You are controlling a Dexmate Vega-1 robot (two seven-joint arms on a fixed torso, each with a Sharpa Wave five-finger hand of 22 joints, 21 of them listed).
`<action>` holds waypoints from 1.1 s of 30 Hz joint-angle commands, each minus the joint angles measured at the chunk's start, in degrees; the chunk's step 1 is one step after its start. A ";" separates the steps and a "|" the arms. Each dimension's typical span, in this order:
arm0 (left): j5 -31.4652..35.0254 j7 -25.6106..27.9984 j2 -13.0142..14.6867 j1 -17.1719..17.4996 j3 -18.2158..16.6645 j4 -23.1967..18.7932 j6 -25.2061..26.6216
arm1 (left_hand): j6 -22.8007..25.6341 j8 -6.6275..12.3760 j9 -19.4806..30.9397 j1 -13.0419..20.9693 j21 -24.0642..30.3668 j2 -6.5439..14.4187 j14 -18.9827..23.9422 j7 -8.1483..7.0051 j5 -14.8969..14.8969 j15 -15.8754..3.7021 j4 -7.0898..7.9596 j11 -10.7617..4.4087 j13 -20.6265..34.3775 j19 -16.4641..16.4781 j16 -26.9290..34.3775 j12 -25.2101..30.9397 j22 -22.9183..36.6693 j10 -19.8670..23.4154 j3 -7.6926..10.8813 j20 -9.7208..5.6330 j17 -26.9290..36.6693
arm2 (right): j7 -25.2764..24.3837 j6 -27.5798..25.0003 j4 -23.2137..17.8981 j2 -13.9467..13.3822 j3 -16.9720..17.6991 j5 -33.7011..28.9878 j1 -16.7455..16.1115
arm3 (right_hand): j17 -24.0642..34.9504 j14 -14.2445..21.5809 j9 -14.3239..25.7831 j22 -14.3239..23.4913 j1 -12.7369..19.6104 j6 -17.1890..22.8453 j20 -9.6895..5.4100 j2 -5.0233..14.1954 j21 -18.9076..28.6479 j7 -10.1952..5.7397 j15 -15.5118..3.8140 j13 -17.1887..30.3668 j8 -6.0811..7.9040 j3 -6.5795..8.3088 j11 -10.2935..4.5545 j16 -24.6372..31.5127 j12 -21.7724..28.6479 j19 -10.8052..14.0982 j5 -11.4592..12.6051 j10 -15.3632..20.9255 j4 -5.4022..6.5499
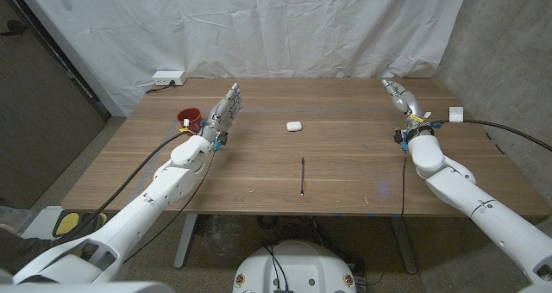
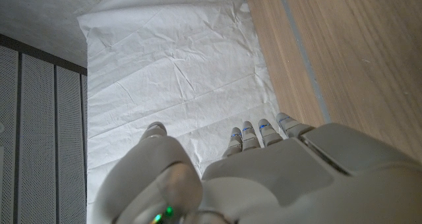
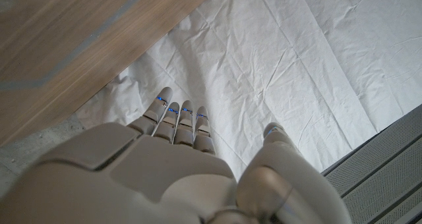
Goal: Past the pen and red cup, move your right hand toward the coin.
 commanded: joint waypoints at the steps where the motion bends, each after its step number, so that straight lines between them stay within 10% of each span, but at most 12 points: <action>1: 0.27 1.67 1.02 0.36 0.25 -2.72 3.10 | 0.29 -0.03 0.29 0.30 -0.04 0.16 0.27 0.09 -0.11 0.15 -0.38 0.00 0.14 0.23 0.04 -0.13 0.30 0.23 -0.03 -2.87 0.17 | 1.31 0.36 1.55 -1.87 -1.87 -3.67 1.74 | 0.18 0.45 0.28 0.14 0.63 0.56 -1.32 0.14 -0.30 -0.17 -0.35 0.32 0.12 0.26 -0.10 0.32 0.09 0.42 0.28 0.47 -0.34; 33: 0.81 3.38 2.21 -0.36 1.60 -6.78 8.78 | 0.37 -0.28 0.31 0.52 -0.13 0.59 0.23 0.01 -0.47 0.22 -0.45 -0.04 0.16 0.17 -0.09 -0.35 0.33 0.31 -0.17 -2.80 0.21 | -0.69 2.32 3.96 -5.81 -2.82 -11.10 1.94 | 0.26 1.76 0.33 0.17 0.86 1.75 -1.77 0.99 -1.09 -1.13 -1.26 0.34 0.25 0.53 -1.04 0.52 0.40 1.88 0.63 2.03 -0.56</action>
